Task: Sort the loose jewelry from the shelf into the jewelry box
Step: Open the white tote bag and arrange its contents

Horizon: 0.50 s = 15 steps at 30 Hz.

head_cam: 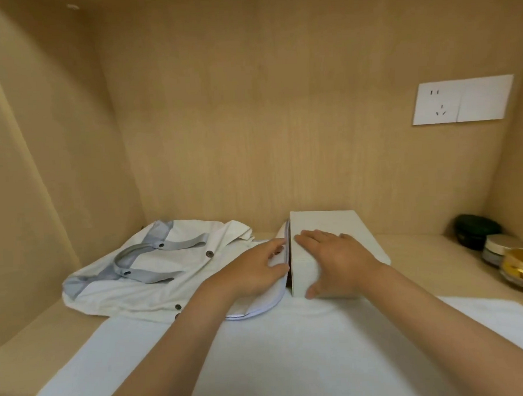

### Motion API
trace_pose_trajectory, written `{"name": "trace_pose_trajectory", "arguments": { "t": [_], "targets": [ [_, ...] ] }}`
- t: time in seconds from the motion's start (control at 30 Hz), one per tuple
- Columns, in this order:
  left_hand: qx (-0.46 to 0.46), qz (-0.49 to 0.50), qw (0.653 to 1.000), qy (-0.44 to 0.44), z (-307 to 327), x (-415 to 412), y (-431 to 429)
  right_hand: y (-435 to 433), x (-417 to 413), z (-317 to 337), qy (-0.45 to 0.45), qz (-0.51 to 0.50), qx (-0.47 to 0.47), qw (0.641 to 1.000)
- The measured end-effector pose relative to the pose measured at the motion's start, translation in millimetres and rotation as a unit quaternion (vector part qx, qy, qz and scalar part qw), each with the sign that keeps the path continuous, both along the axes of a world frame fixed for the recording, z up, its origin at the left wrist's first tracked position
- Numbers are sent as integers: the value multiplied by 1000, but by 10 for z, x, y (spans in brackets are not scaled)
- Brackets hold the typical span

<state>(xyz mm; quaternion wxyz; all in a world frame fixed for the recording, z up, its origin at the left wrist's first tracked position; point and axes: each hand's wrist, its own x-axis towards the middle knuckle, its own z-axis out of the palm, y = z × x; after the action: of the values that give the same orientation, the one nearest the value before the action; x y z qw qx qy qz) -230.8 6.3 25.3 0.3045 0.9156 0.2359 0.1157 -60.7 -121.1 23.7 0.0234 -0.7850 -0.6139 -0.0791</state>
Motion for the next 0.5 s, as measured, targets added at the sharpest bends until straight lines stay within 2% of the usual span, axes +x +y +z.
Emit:
{"name": "trace_pose_trajectory", "arguments": {
  "t": [0.07, 0.23, 0.33, 0.4, 0.5],
  "targets": [
    [16, -4, 999, 34, -27, 44, -28, -95, 81, 3, 13, -10, -3, 1000],
    [-22, -29, 991, 125, -103, 248, -182, -352, 301, -10, 29, -26, 8, 999],
    [-33, -24, 998, 46, -51, 419, -309, -413, 350, -41, 31, -29, 28, 999],
    [-98, -28, 995, -10, -27, 531, -413, -454, 357, -64, 8, -28, 43, 999],
    [-189, -32, 980, -47, -124, 653, -462, -521, 375, -116, -43, -10, 63, 997]
  ]
}}
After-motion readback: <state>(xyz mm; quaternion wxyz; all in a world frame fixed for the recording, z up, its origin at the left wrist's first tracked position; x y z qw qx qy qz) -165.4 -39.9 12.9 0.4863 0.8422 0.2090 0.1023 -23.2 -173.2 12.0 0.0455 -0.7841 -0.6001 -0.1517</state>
